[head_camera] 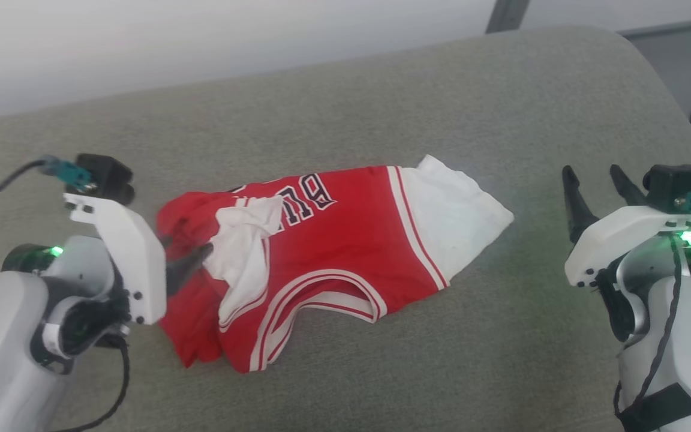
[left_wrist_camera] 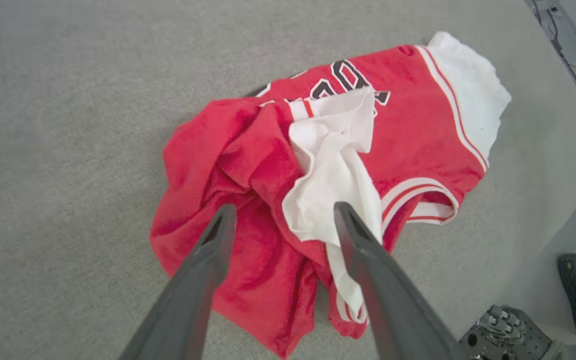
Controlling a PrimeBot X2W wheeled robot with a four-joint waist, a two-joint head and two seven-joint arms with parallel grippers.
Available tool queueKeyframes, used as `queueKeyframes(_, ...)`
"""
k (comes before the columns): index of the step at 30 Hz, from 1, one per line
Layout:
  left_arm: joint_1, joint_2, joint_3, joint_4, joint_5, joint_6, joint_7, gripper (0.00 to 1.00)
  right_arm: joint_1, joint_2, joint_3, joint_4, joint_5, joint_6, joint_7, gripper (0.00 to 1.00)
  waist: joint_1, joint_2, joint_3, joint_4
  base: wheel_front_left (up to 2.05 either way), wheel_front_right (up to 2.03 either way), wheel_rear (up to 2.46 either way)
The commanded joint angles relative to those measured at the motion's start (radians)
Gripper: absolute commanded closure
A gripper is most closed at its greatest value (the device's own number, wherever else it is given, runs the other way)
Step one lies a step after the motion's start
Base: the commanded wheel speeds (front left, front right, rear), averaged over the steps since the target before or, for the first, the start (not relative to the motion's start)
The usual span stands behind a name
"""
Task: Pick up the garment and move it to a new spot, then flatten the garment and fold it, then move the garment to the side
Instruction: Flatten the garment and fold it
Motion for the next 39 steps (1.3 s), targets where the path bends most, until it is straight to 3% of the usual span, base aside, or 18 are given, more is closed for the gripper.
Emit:
queueKeyframes(1, -0.009, 0.001, -0.001, -0.002, 0.012, 0.009, 0.009, 0.0, 0.008, 0.004, 0.003, 0.002, 0.007, 0.0, -0.008, 0.0, 0.0, 0.0, 0.008, -0.009, 0.0, 0.0, 0.0)
queueKeyframes(6, -0.013, 0.005, -0.027, 0.0, 0.026, 0.032, 0.047, 0.0, -0.001, 0.004, 0.016, 0.02, 0.028, 0.0, -0.029, 0.0, 0.0, 0.0, 0.022, -0.026, 0.0, 0.0, 0.0)
queueKeyframes(18, -0.035, -0.002, -0.038, 0.08, 0.04, 0.007, 0.014, 0.0, -0.023, 0.004, 0.017, 0.044, 0.029, 0.0, -0.048, 0.0, 0.0, 0.0, 0.043, -0.033, 0.0, 0.0, 0.0)
queueKeyframes(19, -0.038, -0.005, -0.04, 0.085, 0.042, 0.004, 0.009, 0.17, -0.024, 0.004, 0.017, 0.045, 0.029, 0.0, -0.049, 0.0, 0.0, 0.0, 0.044, -0.032, 0.0, 0.0, 0.0)
queueKeyframes(20, -0.039, -0.006, -0.045, 0.091, 0.042, -0.001, 0.01, 0.49, -0.025, 0.004, 0.017, 0.045, 0.03, 0.0, -0.05, 0.0, 0.0, 0.0, 0.045, -0.031, 0.0, 0.0, 0.0)
queueKeyframes(21, -0.041, -0.005, -0.048, 0.096, 0.047, -0.007, 0.007, 0.62, -0.026, 0.004, 0.017, 0.045, 0.03, 0.0, -0.052, 0.0, 0.0, 0.0, 0.046, -0.03, 0.0, 0.0, 0.0)
queueKeyframes(22, -0.044, -0.004, -0.052, 0.1, 0.05, -0.013, 0.003, 0.89, -0.027, 0.004, 0.017, 0.046, 0.029, 0.0, -0.053, 0.0, 0.0, 0.0, 0.047, -0.029, 0.0, 0.0, 0.0)
queueKeyframes(23, -0.046, -0.006, -0.055, 0.105, 0.05, -0.018, 0.0, 1.0, -0.028, 0.004, 0.017, 0.047, 0.028, 0.0, -0.053, 0.0, 0.0, 0.0, 0.048, -0.027, 0.0, 0.0, 0.0)
queueKeyframes(33, -0.059, -0.008, -0.064, 0.121, 0.049, -0.048, -0.018, 1.0, -0.024, 0.004, 0.008, 0.041, 0.01, 0.0, -0.054, 0.0, 0.0, 0.0, 0.039, 0.0, 0.0, 0.0, 0.0)
queueKeyframes(39, -0.039, 0.001, -0.021, 0.073, 0.011, -0.013, -0.019, 1.0, -0.006, 0.003, -0.004, 0.033, -0.005, 0.0, -0.041, 0.0, 0.0, 0.0, 0.017, 0.032, 0.0, 0.0, 0.0)
